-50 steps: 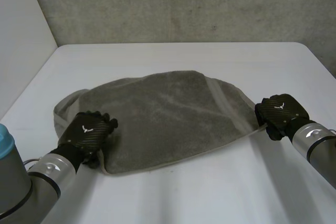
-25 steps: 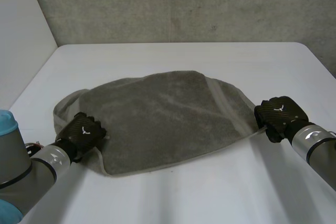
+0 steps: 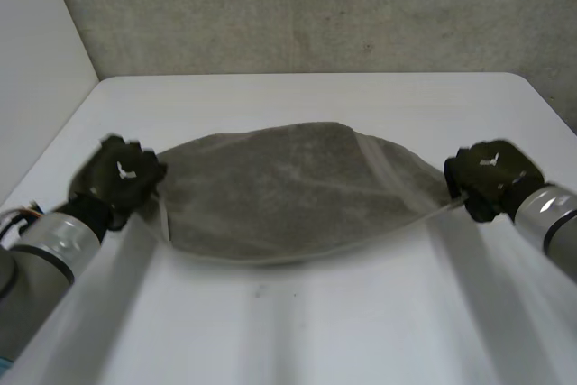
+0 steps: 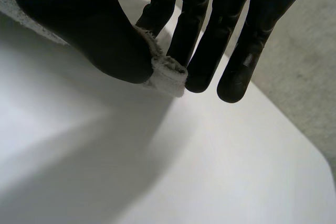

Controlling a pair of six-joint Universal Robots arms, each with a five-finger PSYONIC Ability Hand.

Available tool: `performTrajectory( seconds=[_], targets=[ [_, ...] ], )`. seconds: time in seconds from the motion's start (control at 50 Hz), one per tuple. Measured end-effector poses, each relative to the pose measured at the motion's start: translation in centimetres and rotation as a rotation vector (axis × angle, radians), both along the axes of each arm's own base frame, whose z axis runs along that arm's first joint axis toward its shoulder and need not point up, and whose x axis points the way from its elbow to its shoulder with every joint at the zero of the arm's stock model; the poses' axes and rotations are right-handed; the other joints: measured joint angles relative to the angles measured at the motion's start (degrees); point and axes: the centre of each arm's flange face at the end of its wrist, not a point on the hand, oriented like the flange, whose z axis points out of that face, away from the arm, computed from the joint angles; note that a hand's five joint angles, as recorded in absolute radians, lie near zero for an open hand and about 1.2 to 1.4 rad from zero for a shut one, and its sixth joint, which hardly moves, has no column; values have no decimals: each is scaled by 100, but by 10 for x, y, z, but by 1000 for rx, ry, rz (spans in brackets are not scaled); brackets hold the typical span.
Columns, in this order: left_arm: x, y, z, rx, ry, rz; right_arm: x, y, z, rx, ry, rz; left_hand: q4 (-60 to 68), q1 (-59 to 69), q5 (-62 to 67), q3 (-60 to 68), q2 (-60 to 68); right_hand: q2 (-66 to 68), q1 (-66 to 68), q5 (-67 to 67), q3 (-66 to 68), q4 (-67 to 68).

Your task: Fold the towel.

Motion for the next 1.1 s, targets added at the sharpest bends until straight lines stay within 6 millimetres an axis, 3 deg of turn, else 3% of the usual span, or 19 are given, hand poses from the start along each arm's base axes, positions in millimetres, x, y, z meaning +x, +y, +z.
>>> performTrajectory(
  seconds=[0.12,0.16,0.18,0.22,0.24,0.3,0.36,0.48,0.56,0.64,0.74,0.82,0.84,0.86,0.94,1.0,1.1],
  targets=[
    [3,6,61,-94,216,33,1,9,70,-43,-17,32,7,0,16,11,5,0,0,0,0,0],
    [4,7,71,-105,248,39,1,11,81,-54,-20,38,8,0,16,12,5,0,0,0,0,0],
    [7,11,93,-126,321,55,0,16,108,-93,-26,48,9,0,23,12,5,0,0,0,0,0],
    [9,15,110,-137,376,69,0,21,129,-128,-30,53,8,0,23,12,5,1,0,0,0,0],
    [9,15,110,-137,376,69,0,21,129,-128,-30,53,8,0,23,12,5,1,0,0,0,0],
    [14,21,139,-129,475,105,-3,32,171,-214,-38,53,9,0,24,13,6,2,0,0,0,0],
    [18,24,154,-98,539,135,-5,37,192,-263,-42,50,10,0,23,13,6,0,0,0,0,0],
    [21,24,160,-16,614,181,-5,37,200,-283,-43,45,10,0,24,13,6,1,0,0,0,0],
    [21,14,146,81,633,220,-4,31,191,-242,-37,44,10,0,24,13,6,1,0,0,0,0],
    [17,-13,101,249,596,283,0,7,149,-85,-4,50,10,0,26,13,7,1,0,0,0,0],
    [14,-40,63,355,555,341,7,-20,107,40,37,56,10,0,26,13,7,2,0,0,0,0],
    [7,-71,53,354,542,358,20,-43,91,45,41,50,10,0,26,13,7,1,0,0,0,0],
    [7,-71,53,354,542,358,20,-43,91,45,41,50,10,0,26,13,7,1,0,0,0,0],
    [1,-86,60,316,550,344,27,-54,94,3,19,42,10,0,26,13,7,1,0,0,0,0],
    [-13,-109,92,199,593,289,39,-75,118,-163,-93,14,11,0,26,13,7,20,0,0,0,0],
    [-27,-118,143,42,670,209,43,-89,161,-388,-258,-10,11,0,23,14,10,19,0,0,0,0],
    [-36,-114,210,-163,821,122,38,-85,222,-678,-451,-20,11,0,23,14,10,19,0,0,0,0]
  ],
)
